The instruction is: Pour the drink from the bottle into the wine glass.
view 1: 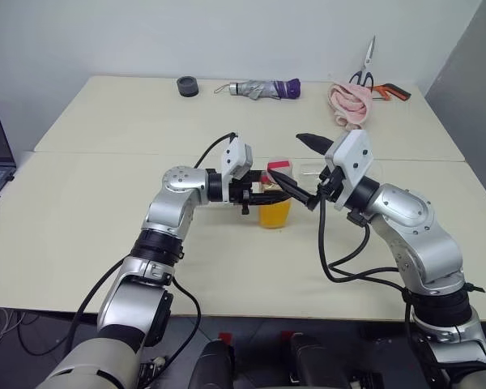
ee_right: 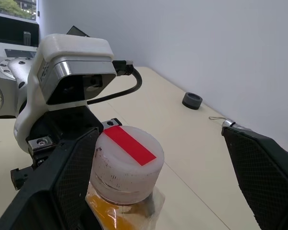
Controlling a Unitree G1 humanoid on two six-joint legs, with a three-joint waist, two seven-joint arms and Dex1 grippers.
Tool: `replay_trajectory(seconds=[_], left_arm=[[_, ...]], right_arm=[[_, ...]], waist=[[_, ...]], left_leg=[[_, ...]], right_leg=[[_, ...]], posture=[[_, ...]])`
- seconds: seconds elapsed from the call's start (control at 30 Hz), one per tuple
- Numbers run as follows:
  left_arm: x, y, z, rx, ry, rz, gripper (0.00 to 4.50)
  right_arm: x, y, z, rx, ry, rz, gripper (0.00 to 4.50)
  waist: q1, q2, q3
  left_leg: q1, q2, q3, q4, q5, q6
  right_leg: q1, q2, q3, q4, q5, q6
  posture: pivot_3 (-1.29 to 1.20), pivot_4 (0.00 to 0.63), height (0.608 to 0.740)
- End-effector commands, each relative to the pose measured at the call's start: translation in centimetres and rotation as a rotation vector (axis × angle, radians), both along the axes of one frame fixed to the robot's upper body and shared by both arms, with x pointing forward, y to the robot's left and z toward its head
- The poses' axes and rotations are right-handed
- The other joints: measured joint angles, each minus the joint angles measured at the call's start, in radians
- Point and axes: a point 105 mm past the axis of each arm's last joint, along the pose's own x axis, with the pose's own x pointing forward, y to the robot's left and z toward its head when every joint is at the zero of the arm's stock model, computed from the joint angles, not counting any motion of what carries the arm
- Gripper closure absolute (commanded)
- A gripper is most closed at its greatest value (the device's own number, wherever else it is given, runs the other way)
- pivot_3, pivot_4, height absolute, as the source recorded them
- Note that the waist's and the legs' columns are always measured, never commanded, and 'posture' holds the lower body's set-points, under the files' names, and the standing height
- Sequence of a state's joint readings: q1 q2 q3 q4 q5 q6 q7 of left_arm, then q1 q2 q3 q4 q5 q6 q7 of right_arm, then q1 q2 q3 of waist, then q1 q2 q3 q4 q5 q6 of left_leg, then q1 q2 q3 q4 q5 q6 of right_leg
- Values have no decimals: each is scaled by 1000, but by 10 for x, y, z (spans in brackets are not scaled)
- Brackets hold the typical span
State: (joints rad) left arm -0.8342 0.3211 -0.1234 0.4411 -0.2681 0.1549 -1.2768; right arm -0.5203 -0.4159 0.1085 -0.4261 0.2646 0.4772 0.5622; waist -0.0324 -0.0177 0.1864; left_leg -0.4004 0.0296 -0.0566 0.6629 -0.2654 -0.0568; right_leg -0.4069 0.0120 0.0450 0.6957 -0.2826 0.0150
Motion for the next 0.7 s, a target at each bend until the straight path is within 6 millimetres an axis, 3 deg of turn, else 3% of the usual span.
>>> replay_trajectory(seconds=[0.03,0.37,0.7], left_arm=[[-3,-4,20,-28,-84,-26,2682],[-1,0,21,-23,-85,-12,2682],[-1,2,23,-33,-83,-14,2682]], right_arm=[[-8,-1,18,46,-44,21,132],[-32,3,22,78,43,153,132],[-27,-10,11,67,110,117,132]], waist=[[0,0,0],[0,0,0],[0,0,0]], left_leg=[[0,0,0,0,0,0],[0,0,0,0,0,0],[0,0,0,0,0,0]], right_leg=[[0,0,0,0,0,0],[0,0,0,0,0,0],[0,0,0,0,0,0]], posture=[[0,150,740],[0,150,740],[0,150,740]])
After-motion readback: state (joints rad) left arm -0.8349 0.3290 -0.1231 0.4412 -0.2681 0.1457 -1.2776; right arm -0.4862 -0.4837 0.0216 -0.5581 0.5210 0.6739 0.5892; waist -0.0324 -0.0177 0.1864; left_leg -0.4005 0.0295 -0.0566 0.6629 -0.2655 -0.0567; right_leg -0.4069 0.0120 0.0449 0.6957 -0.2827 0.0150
